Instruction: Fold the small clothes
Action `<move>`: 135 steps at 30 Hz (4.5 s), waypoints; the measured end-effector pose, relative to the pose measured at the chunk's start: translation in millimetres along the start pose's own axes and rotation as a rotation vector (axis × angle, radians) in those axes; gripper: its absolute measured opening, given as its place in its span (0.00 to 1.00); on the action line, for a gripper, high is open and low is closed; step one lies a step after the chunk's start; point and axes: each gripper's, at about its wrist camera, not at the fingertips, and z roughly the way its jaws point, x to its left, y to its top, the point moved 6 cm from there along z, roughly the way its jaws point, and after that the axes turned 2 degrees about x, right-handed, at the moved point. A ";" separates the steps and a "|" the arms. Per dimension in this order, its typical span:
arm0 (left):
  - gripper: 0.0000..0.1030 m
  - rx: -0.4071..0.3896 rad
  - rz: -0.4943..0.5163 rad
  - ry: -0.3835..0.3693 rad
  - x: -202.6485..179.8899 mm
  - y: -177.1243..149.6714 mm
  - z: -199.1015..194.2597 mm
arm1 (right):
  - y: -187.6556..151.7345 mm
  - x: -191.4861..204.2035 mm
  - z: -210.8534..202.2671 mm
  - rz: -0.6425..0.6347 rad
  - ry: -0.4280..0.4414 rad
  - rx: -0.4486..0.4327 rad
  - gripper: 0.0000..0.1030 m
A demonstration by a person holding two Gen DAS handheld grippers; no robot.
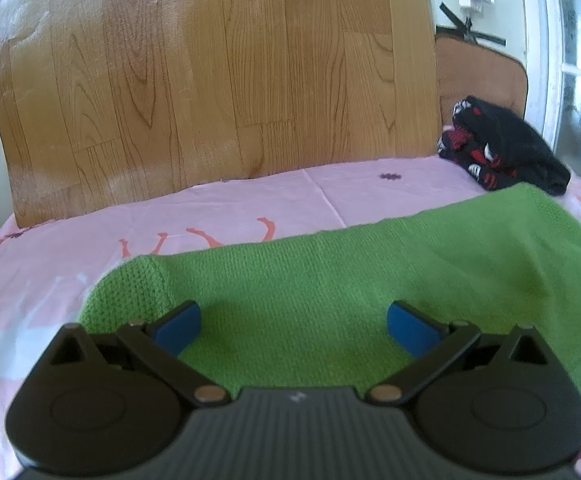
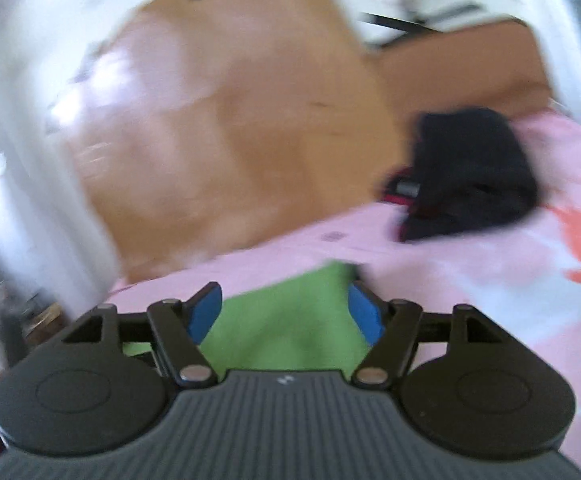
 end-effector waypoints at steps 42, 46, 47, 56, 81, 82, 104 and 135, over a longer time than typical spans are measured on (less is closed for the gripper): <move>0.85 -0.287 -0.573 -0.248 153.2 15.2 -105.8 | 5.5 229.8 120.7 -0.122 0.493 0.430 0.25; 0.95 -0.326 -0.591 -0.232 160.9 6.5 -118.4 | -38.9 271.2 167.7 -0.214 0.497 0.551 0.25; 0.95 -0.319 -0.587 -0.233 158.9 5.7 -116.2 | -55.2 275.0 183.3 -0.237 0.478 0.592 0.27; 0.95 -0.178 -0.561 -0.224 136.0 12.0 -72.1 | -67.8 268.2 170.3 -0.268 0.574 0.624 0.55; 1.00 0.051 -0.589 -0.107 143.3 5.2 12.8 | -50.6 217.0 213.3 -0.493 0.219 0.321 0.32; 1.00 0.048 -0.587 -0.105 143.4 5.7 13.1 | -52.0 217.0 212.4 -0.499 0.214 0.305 0.32; 0.99 -0.029 -0.650 -0.194 166.3 4.9 -10.6 | -112.8 299.1 180.5 -0.891 0.372 0.325 0.29; 1.00 -0.009 -0.456 -0.265 123.4 11.3 -16.0 | -49.8 122.0 178.3 0.069 0.304 0.295 0.86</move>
